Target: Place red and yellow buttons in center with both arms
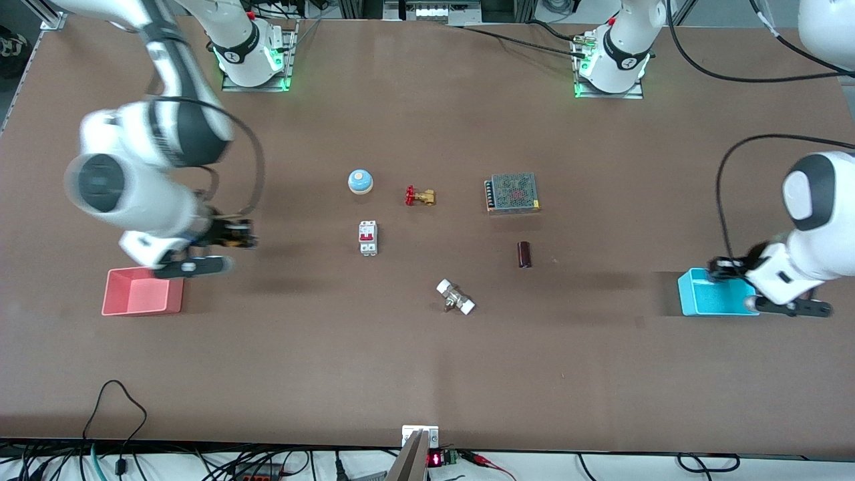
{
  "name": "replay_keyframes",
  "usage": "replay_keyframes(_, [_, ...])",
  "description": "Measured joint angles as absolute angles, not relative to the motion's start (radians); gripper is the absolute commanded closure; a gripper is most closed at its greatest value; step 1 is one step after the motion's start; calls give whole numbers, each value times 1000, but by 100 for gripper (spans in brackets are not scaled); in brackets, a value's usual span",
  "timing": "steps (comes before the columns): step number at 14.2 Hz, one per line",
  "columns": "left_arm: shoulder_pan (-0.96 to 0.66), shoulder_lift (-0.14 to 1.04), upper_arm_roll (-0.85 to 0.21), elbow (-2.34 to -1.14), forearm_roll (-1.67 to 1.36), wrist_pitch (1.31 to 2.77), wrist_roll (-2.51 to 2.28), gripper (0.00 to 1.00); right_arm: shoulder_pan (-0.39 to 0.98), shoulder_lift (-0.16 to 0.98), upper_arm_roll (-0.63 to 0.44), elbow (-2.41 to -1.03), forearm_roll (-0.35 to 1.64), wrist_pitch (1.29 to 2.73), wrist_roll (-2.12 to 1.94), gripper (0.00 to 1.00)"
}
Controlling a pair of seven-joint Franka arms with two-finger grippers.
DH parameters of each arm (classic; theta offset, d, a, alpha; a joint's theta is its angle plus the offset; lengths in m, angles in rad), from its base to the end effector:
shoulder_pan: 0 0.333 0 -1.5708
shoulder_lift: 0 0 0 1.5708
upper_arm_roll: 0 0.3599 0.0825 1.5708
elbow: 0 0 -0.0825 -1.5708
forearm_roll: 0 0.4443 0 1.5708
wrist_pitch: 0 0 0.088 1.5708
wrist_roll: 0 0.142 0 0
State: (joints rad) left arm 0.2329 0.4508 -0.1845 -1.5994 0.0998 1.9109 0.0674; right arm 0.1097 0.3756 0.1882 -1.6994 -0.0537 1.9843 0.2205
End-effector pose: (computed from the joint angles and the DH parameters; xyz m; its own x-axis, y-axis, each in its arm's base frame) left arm 0.7286 0.0596 0.3409 0.9904 -0.0453 -0.1309 -0.0457 -0.9990 -0.0001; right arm 0.6854 0.1943 0.3498 0.9921 0.0908 -0.0861 0.0909 -0.9959 -0.0027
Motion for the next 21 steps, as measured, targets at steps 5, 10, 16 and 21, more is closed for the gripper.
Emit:
replay_keyframes(5, [219,412,-352,-1822,100,2007,-185,65,174,478,186,-1834,-54,2316,309,66])
replay_keyframes(10, [218,383,-395,-2114,100,2305,-265,64,182,523,184,-1854,-55,2376,309,65])
replay_keyframes(16, [204,388,-398,-2182,100,2419,-305,19,182,525,182,-1854,-55,2381,309,48])
replay_keyframes(21, [204,387,-398,-2181,100,2423,-307,0,183,526,182,-1854,-55,2387,310,25])
